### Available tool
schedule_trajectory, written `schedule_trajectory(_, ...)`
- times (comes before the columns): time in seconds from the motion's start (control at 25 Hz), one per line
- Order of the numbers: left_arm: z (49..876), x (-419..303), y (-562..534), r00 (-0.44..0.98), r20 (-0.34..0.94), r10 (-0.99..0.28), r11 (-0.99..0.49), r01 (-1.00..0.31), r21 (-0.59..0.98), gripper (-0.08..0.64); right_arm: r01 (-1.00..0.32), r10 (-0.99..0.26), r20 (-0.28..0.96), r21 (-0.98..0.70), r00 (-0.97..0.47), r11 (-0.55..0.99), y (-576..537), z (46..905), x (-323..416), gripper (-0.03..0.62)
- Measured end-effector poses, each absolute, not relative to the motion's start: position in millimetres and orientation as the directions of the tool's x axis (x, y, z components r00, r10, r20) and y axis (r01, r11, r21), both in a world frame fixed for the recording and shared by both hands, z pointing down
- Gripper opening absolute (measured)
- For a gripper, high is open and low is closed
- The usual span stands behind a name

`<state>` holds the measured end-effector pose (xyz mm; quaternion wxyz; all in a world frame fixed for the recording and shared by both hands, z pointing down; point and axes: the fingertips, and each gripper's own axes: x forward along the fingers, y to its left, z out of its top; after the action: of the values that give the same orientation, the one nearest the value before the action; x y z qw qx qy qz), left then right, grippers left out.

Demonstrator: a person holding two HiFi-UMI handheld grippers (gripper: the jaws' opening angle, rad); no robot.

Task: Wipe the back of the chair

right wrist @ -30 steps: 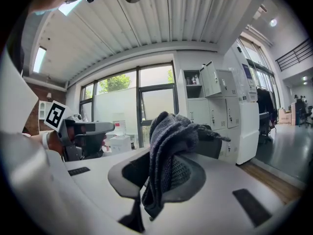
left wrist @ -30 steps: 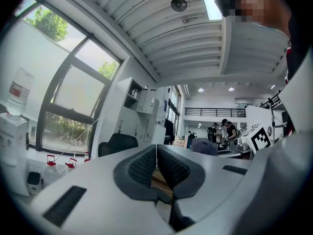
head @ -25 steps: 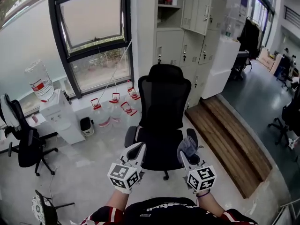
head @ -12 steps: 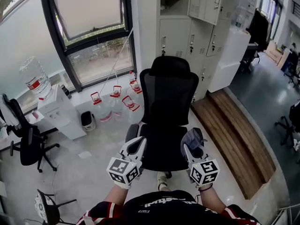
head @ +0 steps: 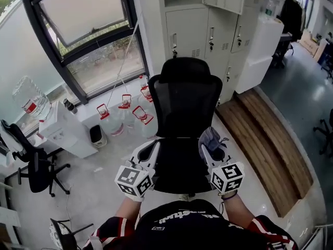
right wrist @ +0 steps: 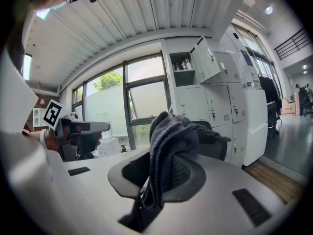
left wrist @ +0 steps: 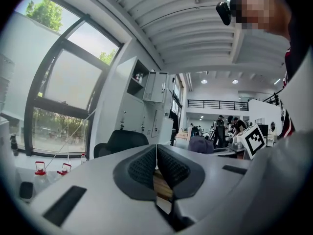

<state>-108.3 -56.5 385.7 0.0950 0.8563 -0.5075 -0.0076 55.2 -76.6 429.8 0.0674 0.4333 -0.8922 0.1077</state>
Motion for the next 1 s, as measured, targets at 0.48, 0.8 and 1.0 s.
schedule_trajectory(0.48,411,-69,-142,0.485,0.140,-0.863,-0.457,-0.868,0.193,0.026,-0.818,-0.761,0.303,-0.170,-0.574,0.549,-193,486,116,0.072)
schedule_trajectory(0.8,413,-63,-187,0.463,0.164,-0.871,-0.432,-0.881,0.195,0.026,-0.869,-0.793,0.359,-0.152,-0.493,0.471,-272,523,157,0.073)
schedule_trajectory(1.0,427,-64,-220,0.463,0.165,-0.871,-0.430,-0.880,0.201,0.026,-0.886,-0.812,0.357,-0.144,-0.462,0.441,-312,536,171,0.072)
